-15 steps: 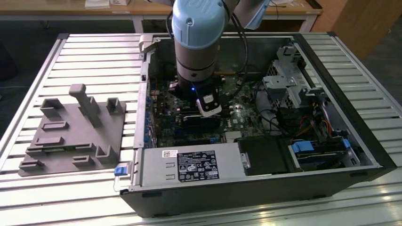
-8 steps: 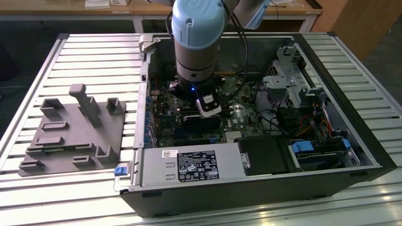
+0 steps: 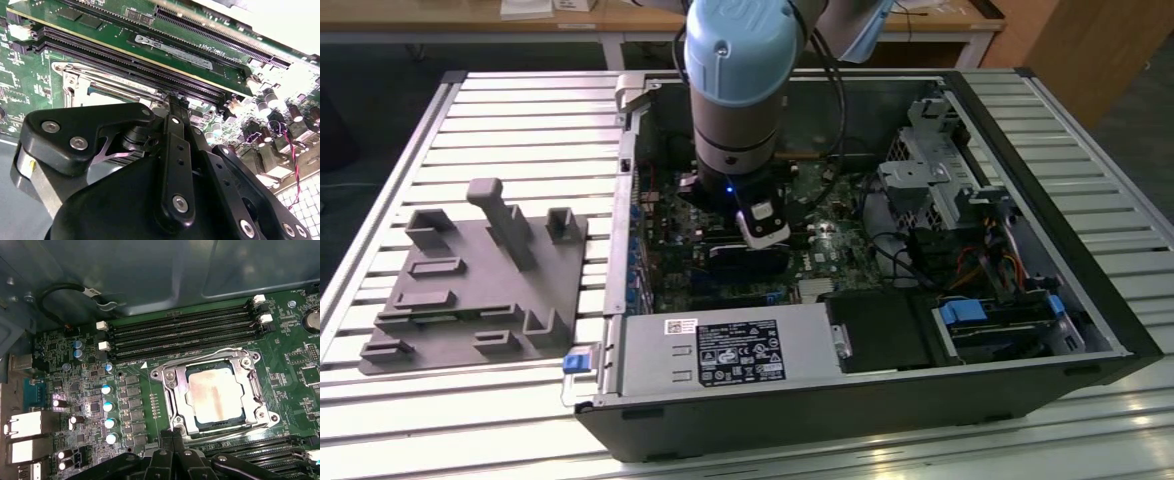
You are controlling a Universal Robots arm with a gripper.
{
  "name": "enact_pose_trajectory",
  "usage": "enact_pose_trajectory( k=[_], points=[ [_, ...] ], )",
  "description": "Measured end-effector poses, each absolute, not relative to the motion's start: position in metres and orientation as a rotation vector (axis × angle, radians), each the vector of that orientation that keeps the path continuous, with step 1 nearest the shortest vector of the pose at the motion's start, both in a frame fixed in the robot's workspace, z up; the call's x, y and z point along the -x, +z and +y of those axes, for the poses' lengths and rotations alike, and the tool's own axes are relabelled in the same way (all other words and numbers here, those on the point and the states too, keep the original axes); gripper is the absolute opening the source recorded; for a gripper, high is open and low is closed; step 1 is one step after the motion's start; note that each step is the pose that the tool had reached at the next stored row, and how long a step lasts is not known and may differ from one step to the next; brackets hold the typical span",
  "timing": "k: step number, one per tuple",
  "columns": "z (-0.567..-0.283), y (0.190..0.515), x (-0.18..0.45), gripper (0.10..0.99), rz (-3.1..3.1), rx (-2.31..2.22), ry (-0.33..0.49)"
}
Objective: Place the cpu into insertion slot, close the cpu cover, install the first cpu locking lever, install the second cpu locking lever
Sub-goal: 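Install the second cpu locking lever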
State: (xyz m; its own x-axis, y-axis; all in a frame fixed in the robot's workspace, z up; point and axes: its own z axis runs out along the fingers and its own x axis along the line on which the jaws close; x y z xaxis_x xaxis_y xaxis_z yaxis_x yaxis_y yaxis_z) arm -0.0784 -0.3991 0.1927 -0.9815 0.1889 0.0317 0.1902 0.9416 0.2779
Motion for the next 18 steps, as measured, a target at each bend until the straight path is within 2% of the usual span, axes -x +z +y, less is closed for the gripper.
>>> enact_pose_trajectory(
  k=[18],
  points=[
    [-0.3985,0.1907,0.0788,0.106,-3.091,0.302,-0.443]
  ],
)
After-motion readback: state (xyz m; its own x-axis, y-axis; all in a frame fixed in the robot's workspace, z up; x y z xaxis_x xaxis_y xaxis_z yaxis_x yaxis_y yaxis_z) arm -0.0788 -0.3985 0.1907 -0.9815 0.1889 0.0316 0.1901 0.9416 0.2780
